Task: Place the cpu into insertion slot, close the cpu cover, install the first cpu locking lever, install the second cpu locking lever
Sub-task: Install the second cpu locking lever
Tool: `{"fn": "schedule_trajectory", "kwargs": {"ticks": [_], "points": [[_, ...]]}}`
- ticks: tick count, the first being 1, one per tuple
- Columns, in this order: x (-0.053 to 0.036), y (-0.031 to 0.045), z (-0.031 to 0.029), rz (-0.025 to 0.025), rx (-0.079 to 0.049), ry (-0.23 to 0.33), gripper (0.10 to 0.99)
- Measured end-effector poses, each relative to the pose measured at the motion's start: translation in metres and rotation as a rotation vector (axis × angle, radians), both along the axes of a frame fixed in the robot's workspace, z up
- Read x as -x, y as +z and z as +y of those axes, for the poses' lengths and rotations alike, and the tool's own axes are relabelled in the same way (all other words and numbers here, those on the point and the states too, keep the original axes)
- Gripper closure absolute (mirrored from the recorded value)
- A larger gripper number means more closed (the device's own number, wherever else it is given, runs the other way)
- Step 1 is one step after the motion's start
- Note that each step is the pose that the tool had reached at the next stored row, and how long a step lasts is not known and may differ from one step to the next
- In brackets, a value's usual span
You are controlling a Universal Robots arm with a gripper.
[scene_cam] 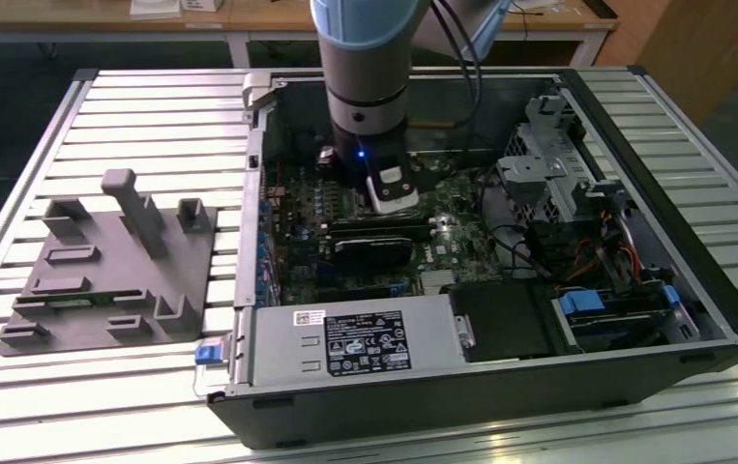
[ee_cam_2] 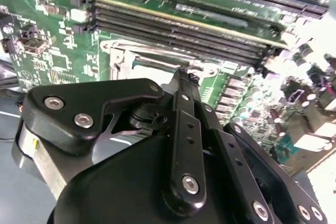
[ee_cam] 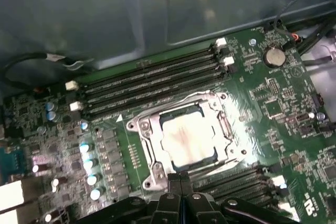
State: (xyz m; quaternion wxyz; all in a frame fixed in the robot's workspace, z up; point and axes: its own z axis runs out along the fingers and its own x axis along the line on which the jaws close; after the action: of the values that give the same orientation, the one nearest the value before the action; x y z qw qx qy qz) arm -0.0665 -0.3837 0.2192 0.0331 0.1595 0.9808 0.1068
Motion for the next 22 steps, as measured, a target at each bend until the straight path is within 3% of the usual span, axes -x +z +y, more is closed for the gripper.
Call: {"fn": "schedule_trajectory", "kwargs": {"ticks": [12,17,22], "points": [[-0.0169,-0.0004,0.0231,0.0017,0.054,0.0,0.98],[-0.0237,-0.0006,0.0293,0.0046,0.057,0.0,0.98],[-0.0283,-0.0007,0.0308,0.0084,0.058,0.0,0.98]]}}
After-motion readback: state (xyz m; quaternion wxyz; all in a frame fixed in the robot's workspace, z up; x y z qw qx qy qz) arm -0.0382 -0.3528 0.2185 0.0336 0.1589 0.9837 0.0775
